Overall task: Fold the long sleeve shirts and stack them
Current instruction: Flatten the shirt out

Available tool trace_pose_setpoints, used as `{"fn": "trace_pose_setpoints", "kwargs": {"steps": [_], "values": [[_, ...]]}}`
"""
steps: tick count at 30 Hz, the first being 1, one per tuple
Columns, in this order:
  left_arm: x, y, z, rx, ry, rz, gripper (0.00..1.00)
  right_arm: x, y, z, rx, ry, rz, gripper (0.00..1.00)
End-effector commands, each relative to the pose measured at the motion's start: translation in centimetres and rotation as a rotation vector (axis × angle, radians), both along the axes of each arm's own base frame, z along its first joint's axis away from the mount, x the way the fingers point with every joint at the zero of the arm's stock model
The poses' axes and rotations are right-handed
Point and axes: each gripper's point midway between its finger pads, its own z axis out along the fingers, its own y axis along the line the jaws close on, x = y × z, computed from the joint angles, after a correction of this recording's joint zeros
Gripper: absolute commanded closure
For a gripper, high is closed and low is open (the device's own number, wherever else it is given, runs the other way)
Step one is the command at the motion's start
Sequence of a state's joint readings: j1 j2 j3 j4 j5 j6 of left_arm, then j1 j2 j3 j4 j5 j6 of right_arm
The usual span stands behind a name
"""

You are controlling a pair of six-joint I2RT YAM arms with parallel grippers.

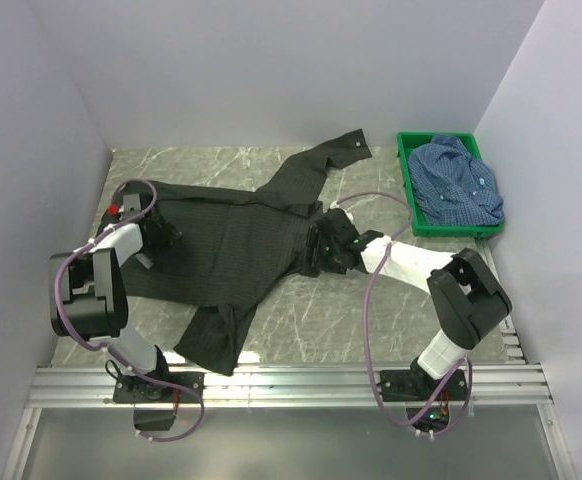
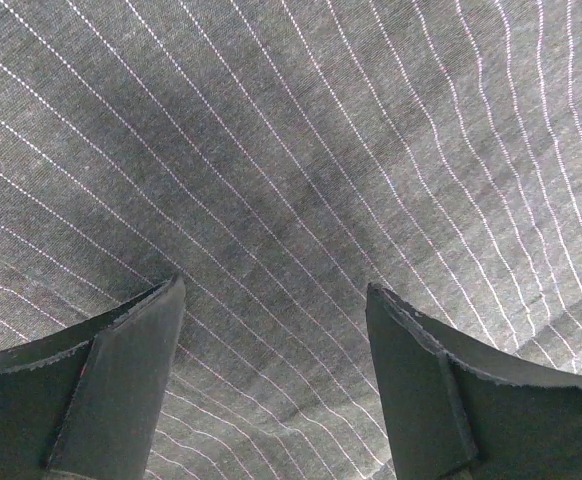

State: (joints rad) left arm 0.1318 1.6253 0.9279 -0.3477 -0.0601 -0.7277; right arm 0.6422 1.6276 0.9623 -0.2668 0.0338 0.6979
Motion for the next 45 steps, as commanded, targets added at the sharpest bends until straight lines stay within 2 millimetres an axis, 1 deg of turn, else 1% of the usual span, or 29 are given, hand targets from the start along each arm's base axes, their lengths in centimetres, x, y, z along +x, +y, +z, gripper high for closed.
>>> {"fn": "trace_pose_setpoints", "kwargs": {"steps": [1,6,10,13,14,15,17,22,23,25,26,27,28,29,30,31,32,33,34,35,36,37,38,39,40,41,42,43,45], "values": [[0.6,0.0,0.3,-0.011,-0.031,0.02,0.21,1.3,1.5,0.9,0.14,-0.021,-0.141,0.27],[0.5,0.1,0.0,-0.012,-0.019,0.019,0.21,2.1,1.6,-0.7,0.144,-0.013,-0.211,0.26],[0.5,0.6,-0.2,0.0,-0.008,0.035,0.21,2.5,1.7,-1.2,0.134,-0.018,-0.204,0.37],[0.5,1.0,-0.6,0.0,0.004,0.05,0.21,3.0,1.2,-0.9,0.082,-0.044,-0.186,0.61],[0.4,1.0,-0.8,-0.003,0.008,0.05,0.21,2.9,0.6,-1.0,0.054,-0.042,-0.188,0.79],[0.4,1.2,-0.8,0.0,0.01,0.054,0.21,3.0,0.2,-0.7,0.039,-0.053,-0.186,0.88],[0.3,1.4,-0.8,0.007,0.014,0.06,0.21,3.3,-1.6,0.2,-0.034,-0.087,-0.194,1.0],[0.2,1.6,-0.3,0.011,0.006,0.06,0.21,5.9,-6.6,5.4,-0.18,-0.216,-0.213,1.0],[0.1,1.5,-0.3,0.005,0.004,0.061,0.21,7.2,-8.9,7.2,-0.237,-0.242,-0.272,1.0],[0.1,1.4,0.1,0.003,-0.009,0.057,0.21,8.5,-10.6,9.5,-0.288,-0.289,-0.271,1.0],[0.2,1.4,0.3,0.004,-0.017,0.059,0.21,9.9,-11.4,11.5,-0.285,-0.316,-0.294,1.0],[0.2,1.4,0.5,0.001,-0.025,0.058,0.2,10.4,-11.6,12.2,-0.288,-0.318,-0.289,0.96],[0.3,1.3,0.6,0.001,-0.029,0.053,0.2,11.1,-11.5,12.0,-0.306,-0.305,-0.265,0.9],[0.4,1.2,0.7,-0.007,-0.032,0.046,0.2,11.7,-11.2,13.5,-0.302,-0.312,-0.257,0.73],[0.5,1.0,0.8,-0.011,-0.034,0.038,0.2,11.8,-10.3,13.8,-0.286,-0.309,-0.233,0.66],[0.6,0.9,0.9,-0.015,-0.037,0.034,0.2,11.7,-9.5,14.1,-0.271,-0.309,-0.205,0.53],[0.6,0.7,0.9,-0.024,-0.039,0.027,0.2,11.4,-8.4,14.4,-0.244,-0.319,-0.174,0.47],[0.7,0.6,1.1,-0.026,-0.045,0.02,0.19,10.6,-6.4,14.5,-0.207,-0.323,-0.106,0.43],[0.7,0.6,1.3,-0.026,-0.049,0.019,0.19,9.7,-5.3,15.2,-0.171,-0.339,-0.067,0.39],[0.9,0.7,1.5,-0.02,-0.058,0.018,0.19,8.6,-4.1,14.5,-0.144,-0.331,-0.025,0.39],[1.0,0.7,2.0,-0.014,-0.071,0.019,0.19,6.3,-0.9,14.9,-0.051,-0.322,0.088,0.38],[1.0,0.8,2.2,-0.008,-0.076,0.019,0.19,4.9,0.7,14.3,-0.008,-0.304,0.143,0.37],[1.0,0.9,2.3,-0.002,-0.078,0.02,0.19,3.2,1.6,12.7,0.018,-0.264,0.178,0.37],[1.0,0.9,2.7,0.0,-0.087,0.019,0.19,0.3,4.4,12.2,0.112,-0.203,0.262,0.37],[1.0,1.0,2.8,0.005,-0.089,0.022,0.19,-1.1,5.4,11.5,0.151,-0.167,0.295,0.35],[1.1,1.0,2.9,0.006,-0.094,0.023,0.19,-2.6,6.3,9.9,0.181,-0.124,0.326,0.35],[1.1,1.0,3.0,0.004,-0.097,0.023,0.19,-3.8,7.2,9.2,0.219,-0.079,0.328,0.34],[1.1,1.0,3.0,0.007,-0.096,0.024,0.19,-5.8,8.5,8.7,0.268,-0.028,0.386,0.32],[1.0,1.1,2.9,0.009,-0.087,0.023,0.19,-7.5,9.6,7.2,0.3,0.026,0.43,0.29]]}}
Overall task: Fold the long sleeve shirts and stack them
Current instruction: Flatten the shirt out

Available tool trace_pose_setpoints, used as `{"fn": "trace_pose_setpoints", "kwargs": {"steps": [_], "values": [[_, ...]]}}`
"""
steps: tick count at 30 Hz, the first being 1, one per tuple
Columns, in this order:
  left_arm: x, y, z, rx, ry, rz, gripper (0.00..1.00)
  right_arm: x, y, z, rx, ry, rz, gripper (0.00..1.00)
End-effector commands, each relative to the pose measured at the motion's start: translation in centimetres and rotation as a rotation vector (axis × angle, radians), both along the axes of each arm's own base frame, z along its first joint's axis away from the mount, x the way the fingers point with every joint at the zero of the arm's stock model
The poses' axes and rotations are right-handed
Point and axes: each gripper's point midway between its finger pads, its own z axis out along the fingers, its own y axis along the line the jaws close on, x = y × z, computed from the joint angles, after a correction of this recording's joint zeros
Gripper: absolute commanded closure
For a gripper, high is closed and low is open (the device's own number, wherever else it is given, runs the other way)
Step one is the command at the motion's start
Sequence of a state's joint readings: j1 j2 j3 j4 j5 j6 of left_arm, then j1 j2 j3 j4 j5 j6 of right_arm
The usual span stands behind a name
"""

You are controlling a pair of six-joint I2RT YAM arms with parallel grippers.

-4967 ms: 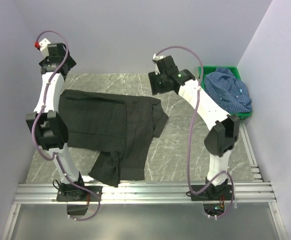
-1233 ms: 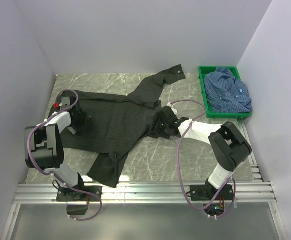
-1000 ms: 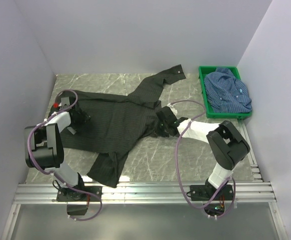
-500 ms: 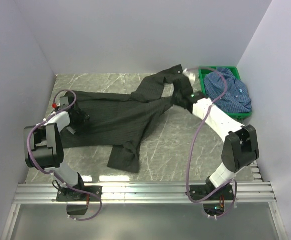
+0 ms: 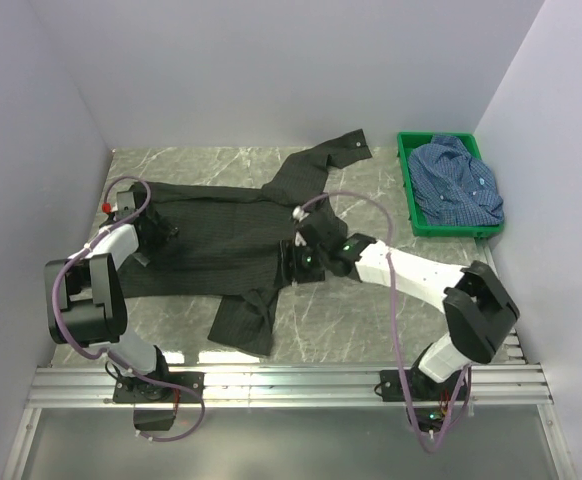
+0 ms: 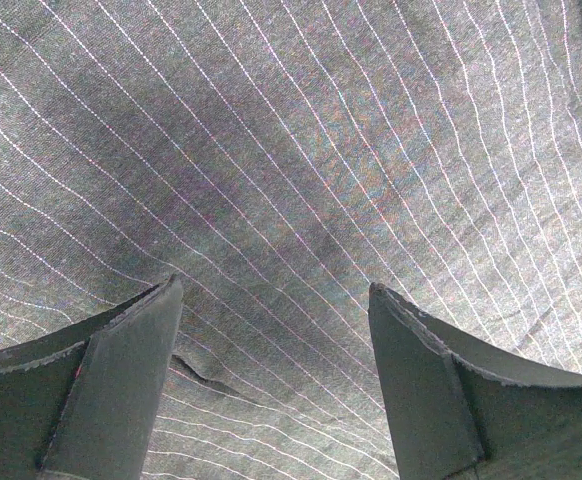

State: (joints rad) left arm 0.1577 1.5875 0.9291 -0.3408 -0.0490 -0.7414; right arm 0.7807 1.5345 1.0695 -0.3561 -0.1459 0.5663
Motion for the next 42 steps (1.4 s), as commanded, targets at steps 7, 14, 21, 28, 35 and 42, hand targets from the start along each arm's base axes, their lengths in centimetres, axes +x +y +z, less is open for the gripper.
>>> {"fn": "trace_pose_setpoints", "kwargs": {"steps": [7,14,21,28,35,42], "values": [[0.6,0.3,1.3,0.019,-0.033,-0.009,0.19,-7.3,6.4,-2.1,0.053,0.213,0.358,0.27],[0.5,0.4,1.2,0.023,-0.029,-0.005,0.19,-10.6,6.8,-5.2,-0.026,0.335,0.511,0.27],[0.5,0.4,0.9,0.025,-0.021,-0.007,0.19,-12.7,7.2,-7.4,-0.084,0.381,0.6,0.49],[0.4,0.7,0.4,0.035,0.001,0.004,0.19,-7.7,1.7,-5.6,-0.431,0.115,0.426,1.0],[0.3,0.6,0.0,0.028,0.013,0.002,0.19,0.4,-9.2,7.3,-0.894,-0.343,-0.028,1.0],[0.3,0.4,0.2,0.022,0.004,0.0,0.19,0.2,-11.6,15.9,-1.039,-0.603,-0.171,1.0]]}}
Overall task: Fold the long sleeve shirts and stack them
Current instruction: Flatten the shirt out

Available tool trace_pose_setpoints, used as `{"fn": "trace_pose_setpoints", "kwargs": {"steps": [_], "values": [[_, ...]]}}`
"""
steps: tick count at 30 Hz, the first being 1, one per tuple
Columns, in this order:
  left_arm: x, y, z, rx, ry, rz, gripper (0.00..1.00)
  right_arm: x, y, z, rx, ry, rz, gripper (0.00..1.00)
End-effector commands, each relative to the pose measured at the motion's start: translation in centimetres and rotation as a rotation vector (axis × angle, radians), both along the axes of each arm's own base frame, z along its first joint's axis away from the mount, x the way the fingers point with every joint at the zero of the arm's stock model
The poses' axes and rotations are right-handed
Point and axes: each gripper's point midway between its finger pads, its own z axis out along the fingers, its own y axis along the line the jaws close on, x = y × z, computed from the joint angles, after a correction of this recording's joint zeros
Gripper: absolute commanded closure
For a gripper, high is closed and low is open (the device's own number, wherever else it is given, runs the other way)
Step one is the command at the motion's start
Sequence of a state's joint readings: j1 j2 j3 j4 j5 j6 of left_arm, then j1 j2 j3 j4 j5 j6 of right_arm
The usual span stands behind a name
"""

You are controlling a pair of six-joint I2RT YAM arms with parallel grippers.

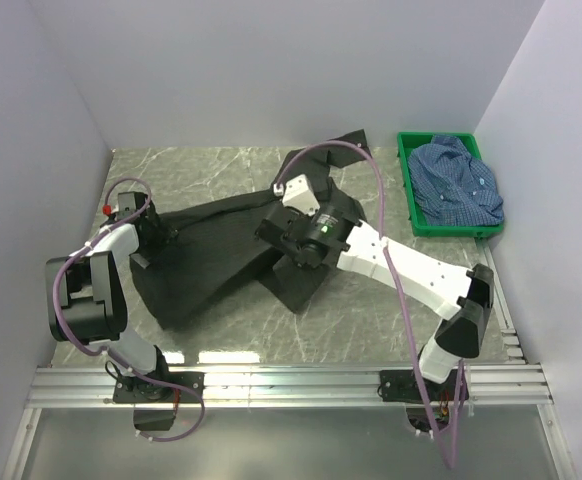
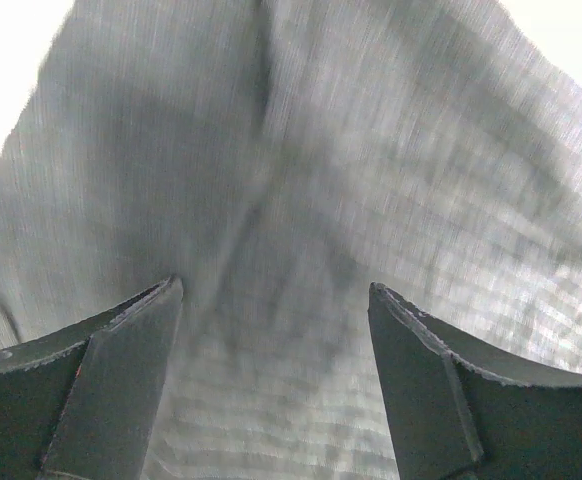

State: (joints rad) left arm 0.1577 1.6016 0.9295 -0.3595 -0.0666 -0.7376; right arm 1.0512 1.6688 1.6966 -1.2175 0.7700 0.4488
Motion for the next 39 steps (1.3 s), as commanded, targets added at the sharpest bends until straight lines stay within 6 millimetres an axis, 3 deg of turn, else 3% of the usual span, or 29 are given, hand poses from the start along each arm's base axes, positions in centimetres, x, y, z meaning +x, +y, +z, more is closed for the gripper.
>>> {"fn": "trace_pose_setpoints", "kwargs": {"steps": [1,3,4,5,7,8,11,12,13,16,17,18,20,21,23,24,26,28,30,35,39], "values": [[0.9,0.2,0.9,0.011,-0.031,-0.007,0.19,-1.6,-2.1,3.3,-0.183,-0.121,0.029,1.0],[0.8,0.2,0.7,0.008,-0.026,-0.005,0.19,-3.3,0.9,1.8,-0.168,-0.028,0.186,1.0],[0.9,0.2,0.8,0.006,-0.027,-0.006,0.19,-5.6,4.3,-0.3,-0.07,0.08,0.307,1.0],[0.9,0.2,0.5,0.004,-0.019,-0.006,0.19,-7.4,6.2,-1.6,-0.036,0.17,0.411,1.0],[0.8,0.1,0.3,0.003,-0.011,-0.01,0.19,-10.7,9.5,-3.9,0.067,0.306,0.549,0.91],[0.8,0.0,0.3,0.0,-0.01,-0.011,0.19,-13.7,11.0,-4.9,0.152,0.457,0.648,0.86],[0.7,0.1,0.3,-0.001,-0.011,-0.01,0.19,-16.2,12.1,-5.7,0.24,0.568,0.736,0.62],[0.7,0.1,0.3,0.0,-0.013,-0.01,0.19,-15.9,12.0,-5.6,0.252,0.561,0.729,0.51],[0.8,-0.1,0.4,-0.002,-0.015,-0.013,0.19,-15.8,11.9,-5.8,0.276,0.569,0.723,0.49],[0.7,-0.2,0.4,0.0,-0.013,-0.018,0.19,-12.5,10.2,-5.7,0.379,0.552,0.57,0.47],[0.7,-0.3,0.4,0.002,-0.012,-0.023,0.19,-9.8,8.7,-5.2,0.433,0.51,0.476,0.47],[0.6,-0.4,0.5,0.005,-0.015,-0.028,0.19,-9.0,7.4,-6.1,0.443,0.507,0.416,0.46],[0.4,-1.4,0.7,0.007,-0.014,-0.052,0.19,-6.3,6.1,-5.1,0.562,0.428,0.306,0.46],[0.4,-2.3,0.7,0.005,-0.017,-0.074,0.19,-4.4,3.8,-6.3,0.594,0.421,0.198,0.46],[0.2,-3.7,0.8,-0.004,-0.02,-0.099,0.19,-2.1,2.6,-6.2,0.699,0.361,0.1,0.46],[0.2,-5.0,0.8,-0.013,-0.023,-0.12,0.19,-0.2,0.8,-7.5,0.732,0.333,0.009,0.46],[-0.1,-6.7,0.2,-0.035,-0.021,-0.133,0.19,0.7,-0.6,-9.6,0.776,0.339,-0.082,0.48],[-0.7,-7.3,-1.4,-0.063,0.005,-0.122,0.2,3.0,-1.9,-10.9,0.801,0.3,-0.175,0.49],[-1.0,-7.8,-2.6,-0.099,0.038,-0.106,0.2,4.3,-2.5,-12.3,0.814,0.289,-0.221,0.49],[0.1,-7.2,-3.1,-0.088,0.051,-0.064,0.21,7.1,-2.4,-14.1,0.83,0.272,-0.261,0.49],[1.4,-6.0,-3.8,-0.062,0.078,-0.039,0.21,8.8,-2.3,-17.3,0.807,0.315,-0.314,0.49]]}}
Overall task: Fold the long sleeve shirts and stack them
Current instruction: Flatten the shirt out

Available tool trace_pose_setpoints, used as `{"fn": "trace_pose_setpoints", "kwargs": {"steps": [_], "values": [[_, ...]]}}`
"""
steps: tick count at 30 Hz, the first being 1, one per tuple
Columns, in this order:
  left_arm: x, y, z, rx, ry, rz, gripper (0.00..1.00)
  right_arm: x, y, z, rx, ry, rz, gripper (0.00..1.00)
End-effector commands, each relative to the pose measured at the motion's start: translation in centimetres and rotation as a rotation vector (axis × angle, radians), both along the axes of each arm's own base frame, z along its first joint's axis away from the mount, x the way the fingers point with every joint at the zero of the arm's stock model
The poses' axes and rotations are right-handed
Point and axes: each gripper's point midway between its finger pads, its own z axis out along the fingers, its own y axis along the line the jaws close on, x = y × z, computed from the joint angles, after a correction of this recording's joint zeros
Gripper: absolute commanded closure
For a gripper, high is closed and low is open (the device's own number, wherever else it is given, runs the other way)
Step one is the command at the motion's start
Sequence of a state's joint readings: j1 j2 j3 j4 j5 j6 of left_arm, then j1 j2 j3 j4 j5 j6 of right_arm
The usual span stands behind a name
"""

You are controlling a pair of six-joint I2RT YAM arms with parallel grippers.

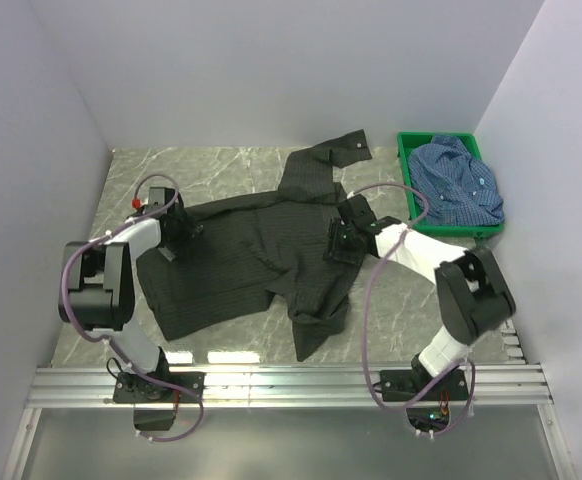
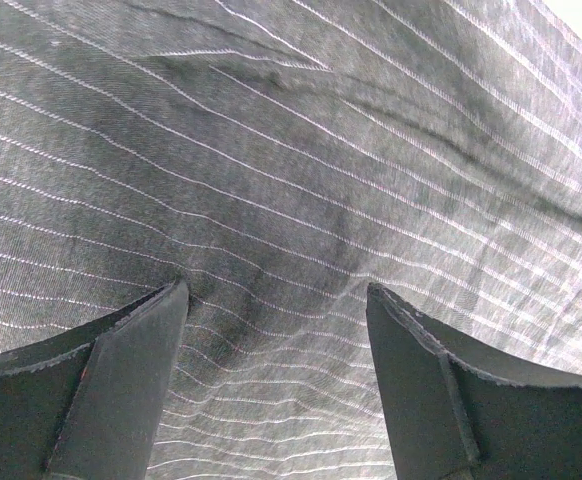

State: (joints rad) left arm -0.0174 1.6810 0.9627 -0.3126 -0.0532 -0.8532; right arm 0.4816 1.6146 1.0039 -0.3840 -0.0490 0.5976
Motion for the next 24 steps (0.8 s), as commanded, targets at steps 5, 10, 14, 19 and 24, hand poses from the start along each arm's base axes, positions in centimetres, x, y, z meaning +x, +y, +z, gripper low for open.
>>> {"fn": "trace_pose_setpoints", "kwargs": {"steps": [5,10,14,19,24], "values": [[-0.2,4.6,-4.0,-0.006,0.13,0.126,0.21,6.2,1.7,-1.3,0.037,-0.034,-0.067,0.48],[1.0,6.2,-4.4,-0.018,0.143,0.135,0.2,10.7,3.3,-1.8,0.038,-0.054,-0.061,0.46],[2.1,7.1,-3.4,-0.011,0.118,0.108,0.19,13.8,4.8,-0.2,0.057,-0.101,-0.033,0.46],[2.9,8.1,2.0,0.033,-0.005,0.11,0.17,14.8,5.4,4.9,0.09,-0.19,-0.007,0.43],[0.7,7.4,8.0,0.079,-0.139,0.069,0.13,9.4,1.8,7.8,0.056,-0.198,-0.061,0.35]]}}
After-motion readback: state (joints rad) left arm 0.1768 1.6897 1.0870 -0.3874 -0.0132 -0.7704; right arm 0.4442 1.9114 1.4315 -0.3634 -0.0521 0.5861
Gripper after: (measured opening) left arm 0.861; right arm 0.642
